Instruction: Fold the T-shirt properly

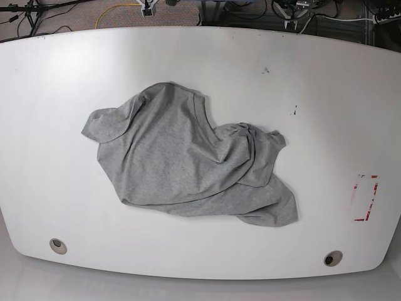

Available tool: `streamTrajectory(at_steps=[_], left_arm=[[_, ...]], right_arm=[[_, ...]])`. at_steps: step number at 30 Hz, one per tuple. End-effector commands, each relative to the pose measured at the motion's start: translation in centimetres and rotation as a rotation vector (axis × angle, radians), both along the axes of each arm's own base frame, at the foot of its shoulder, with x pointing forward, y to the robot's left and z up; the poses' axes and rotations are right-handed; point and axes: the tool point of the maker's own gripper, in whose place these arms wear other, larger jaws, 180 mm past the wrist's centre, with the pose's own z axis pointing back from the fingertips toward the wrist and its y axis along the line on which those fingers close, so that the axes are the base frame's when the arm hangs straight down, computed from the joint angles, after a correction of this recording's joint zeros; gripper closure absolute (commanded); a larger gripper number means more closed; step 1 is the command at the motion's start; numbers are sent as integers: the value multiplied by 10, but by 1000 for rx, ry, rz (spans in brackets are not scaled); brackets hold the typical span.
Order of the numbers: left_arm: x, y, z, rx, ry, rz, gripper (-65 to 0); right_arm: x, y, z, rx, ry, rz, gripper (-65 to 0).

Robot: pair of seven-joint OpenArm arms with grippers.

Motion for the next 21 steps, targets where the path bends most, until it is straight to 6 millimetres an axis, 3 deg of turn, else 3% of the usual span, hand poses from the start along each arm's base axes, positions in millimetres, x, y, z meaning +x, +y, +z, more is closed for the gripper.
streamTrajectory(at_steps=[1, 21], left_arm=[[0, 1, 0, 6, -17, -4, -9], [-1, 4, 1, 11, -14, -6, -10]], right_arm=[[0, -11, 1, -23, -7, 8, -131], [0, -8, 1, -17, -7, 7, -131]])
